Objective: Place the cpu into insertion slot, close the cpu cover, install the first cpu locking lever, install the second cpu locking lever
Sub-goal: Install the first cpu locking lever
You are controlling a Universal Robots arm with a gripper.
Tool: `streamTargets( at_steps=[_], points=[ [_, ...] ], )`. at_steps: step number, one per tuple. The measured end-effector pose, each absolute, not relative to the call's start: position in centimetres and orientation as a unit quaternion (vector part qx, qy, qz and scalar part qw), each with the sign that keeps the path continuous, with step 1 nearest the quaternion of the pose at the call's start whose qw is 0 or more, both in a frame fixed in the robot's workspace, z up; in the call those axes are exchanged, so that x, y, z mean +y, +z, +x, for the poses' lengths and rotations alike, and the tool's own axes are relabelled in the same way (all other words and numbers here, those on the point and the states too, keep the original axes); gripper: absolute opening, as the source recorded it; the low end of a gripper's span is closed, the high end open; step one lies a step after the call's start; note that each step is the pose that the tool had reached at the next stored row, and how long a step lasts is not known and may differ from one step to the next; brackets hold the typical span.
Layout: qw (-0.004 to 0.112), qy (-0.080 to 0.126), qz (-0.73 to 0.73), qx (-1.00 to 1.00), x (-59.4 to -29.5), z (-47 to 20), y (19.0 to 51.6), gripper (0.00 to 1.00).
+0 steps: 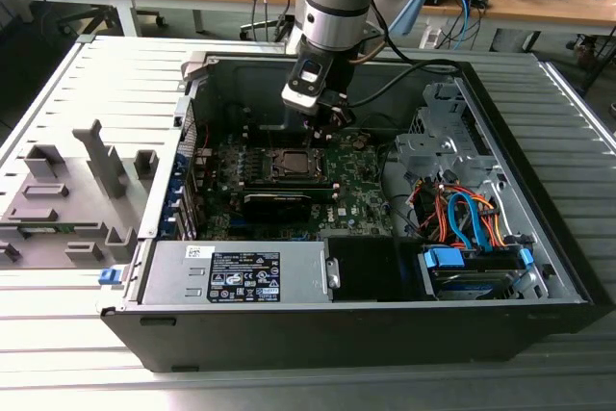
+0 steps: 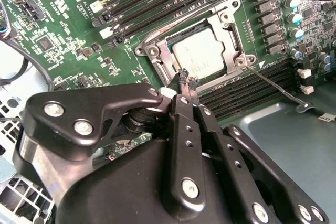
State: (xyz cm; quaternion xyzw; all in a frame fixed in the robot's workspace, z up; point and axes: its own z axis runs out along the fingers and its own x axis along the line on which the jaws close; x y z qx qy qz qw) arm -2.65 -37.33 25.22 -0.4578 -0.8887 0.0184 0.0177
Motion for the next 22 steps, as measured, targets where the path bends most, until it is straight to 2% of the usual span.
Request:
streamTargets(
  at_steps=[22],
  points=[
    [0.017, 0.019, -0.432, -0.901, -37.33, -2.65, 25.22, 0.11]
  ],
)
